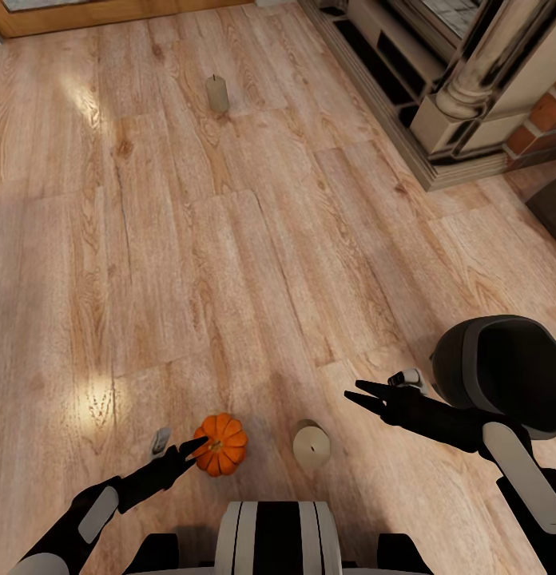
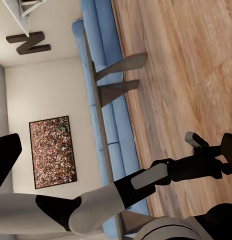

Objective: Place each of the two pumpkins and all three candles from the living room inside a cabinet in the living room (use any cabinet), then make sure every cabinet is closed, and position the cauldron so it is next to a table in the living room.

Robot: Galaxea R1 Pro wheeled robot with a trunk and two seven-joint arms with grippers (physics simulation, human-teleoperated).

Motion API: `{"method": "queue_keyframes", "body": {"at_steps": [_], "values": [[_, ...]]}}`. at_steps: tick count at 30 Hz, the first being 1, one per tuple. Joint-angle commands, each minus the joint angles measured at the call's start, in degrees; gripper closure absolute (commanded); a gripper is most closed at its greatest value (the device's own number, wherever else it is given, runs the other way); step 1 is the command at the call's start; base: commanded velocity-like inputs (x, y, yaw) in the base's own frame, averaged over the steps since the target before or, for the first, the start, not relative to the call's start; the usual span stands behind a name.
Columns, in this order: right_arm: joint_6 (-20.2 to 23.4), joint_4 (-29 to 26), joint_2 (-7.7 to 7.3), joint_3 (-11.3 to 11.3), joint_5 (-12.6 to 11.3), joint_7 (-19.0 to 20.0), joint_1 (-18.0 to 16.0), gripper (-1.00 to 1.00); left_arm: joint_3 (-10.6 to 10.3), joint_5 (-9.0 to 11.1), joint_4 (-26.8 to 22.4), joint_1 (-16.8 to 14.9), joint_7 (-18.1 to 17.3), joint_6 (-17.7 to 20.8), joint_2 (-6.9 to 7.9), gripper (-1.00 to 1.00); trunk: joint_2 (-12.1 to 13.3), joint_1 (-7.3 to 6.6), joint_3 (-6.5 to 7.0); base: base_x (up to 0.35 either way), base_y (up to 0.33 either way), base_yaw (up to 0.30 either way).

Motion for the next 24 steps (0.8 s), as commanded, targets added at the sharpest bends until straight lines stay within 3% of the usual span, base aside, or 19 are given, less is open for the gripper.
{"method": "queue_keyframes", "body": {"at_steps": [1, 14, 15, 24], "values": [[0.11, 0.02, -0.04, 0.03, 0.17, 0.3, -0.03, -1.0, -0.15, -1.13, 0.14, 0.03, 4.81, -0.25, -0.01, -1.0, -0.01, 0.0, -0.03, 0.0, 0.0, 0.0], [0.11, 0.02, -0.05, 0.02, 0.17, 0.3, -0.03, -1.0, -0.09, -1.21, 0.22, 0.05, 4.87, -0.25, -0.01, -1.0, -0.01, 0.0, -0.03, 0.0, 0.0, 0.0], [0.11, 0.02, -0.05, 0.02, 0.17, 0.3, -0.03, -1.0, -0.09, -1.19, 0.22, 0.04, 4.87, -0.25, -0.01, 1.0, -0.01, 0.0, -0.03, 0.0, 0.0, 0.0], [0.11, 0.02, 0.01, 0.02, 0.17, 0.29, -0.03, -1.0, 0.08, -0.98, 0.22, 0.05, 4.85, -0.16, -0.01, 1.0, -0.01, 0.0, -0.03, 0.0, 0.0, 0.0]]}}
